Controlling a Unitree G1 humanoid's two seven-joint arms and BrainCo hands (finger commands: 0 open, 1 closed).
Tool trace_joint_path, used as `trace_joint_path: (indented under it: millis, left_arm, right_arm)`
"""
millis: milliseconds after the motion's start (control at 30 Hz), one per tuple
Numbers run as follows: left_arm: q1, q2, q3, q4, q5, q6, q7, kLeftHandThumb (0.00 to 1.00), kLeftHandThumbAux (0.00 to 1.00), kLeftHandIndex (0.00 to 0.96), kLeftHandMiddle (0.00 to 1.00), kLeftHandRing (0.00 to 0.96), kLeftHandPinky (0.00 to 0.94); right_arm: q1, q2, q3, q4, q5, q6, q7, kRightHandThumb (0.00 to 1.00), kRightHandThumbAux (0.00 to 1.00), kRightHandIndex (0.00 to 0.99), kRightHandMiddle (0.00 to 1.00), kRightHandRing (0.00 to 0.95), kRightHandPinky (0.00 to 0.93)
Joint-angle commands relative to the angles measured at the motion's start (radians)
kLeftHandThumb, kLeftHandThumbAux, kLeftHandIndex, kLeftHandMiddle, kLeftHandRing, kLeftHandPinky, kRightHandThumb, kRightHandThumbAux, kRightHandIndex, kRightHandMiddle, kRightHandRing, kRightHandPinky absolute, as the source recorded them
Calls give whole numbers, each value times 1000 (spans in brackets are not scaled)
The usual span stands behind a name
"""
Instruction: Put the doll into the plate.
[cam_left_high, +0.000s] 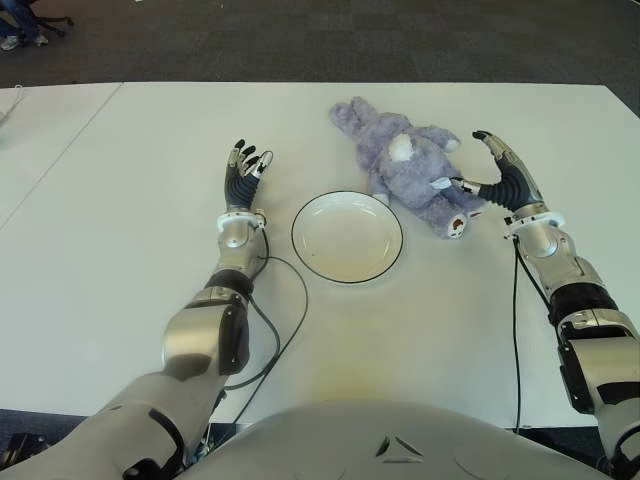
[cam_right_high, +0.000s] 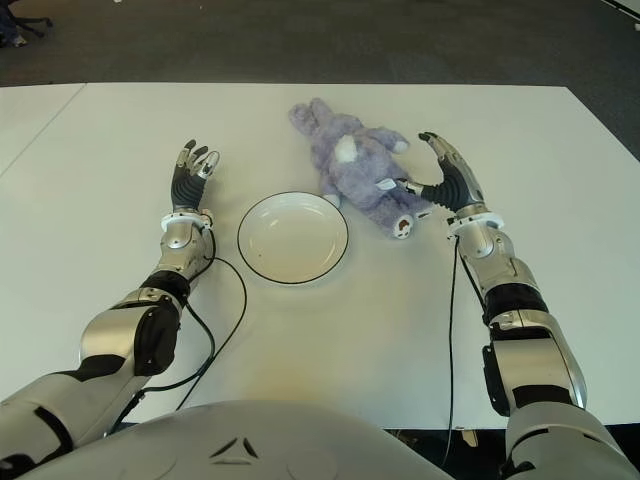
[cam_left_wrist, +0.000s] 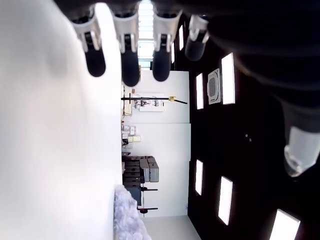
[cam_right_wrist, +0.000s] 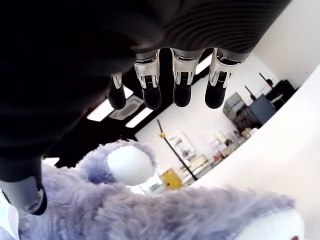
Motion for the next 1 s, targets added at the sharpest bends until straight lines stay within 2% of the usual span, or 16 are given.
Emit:
trace_joint_path:
  millis: [33,267,400,600,700,1000]
  left_arm:
    - [195,-39,-3,137,2,136,6,0,505,77,172,178,176]
    - [194,-37,-7,138,8,146,16,0,519,70,172,179,166]
    - [194,-37,-4,138,5,144,14,0,522,80,177,186,193]
    - [195,-38,-6,138,7,144,14,0,514,76,174,180,170]
    - [197,-39,-5,138,6,139,12,0,512,76,177,187,194]
    - [199,-43,-1,133,-3,111,-12,0,505,70,177,189,193]
  right_arm:
    - [21,22,26,-29,-33,-6,-12,224,520,27,0,33,134]
    - [16,32,35,-45,-29,8,6,227,503,18,0,56,143]
    - [14,38,40,-46,-25,17,15,244,506,20,0,48,140]
    - [14,43,46,-49,-27,25,16,245,504,19,0,57,145]
    - [13,47,50,-44,-30,30,15,252,506,23,0,56,145]
    - [11,59,59,-18,-36,31,6,242,512,14,0,37,102]
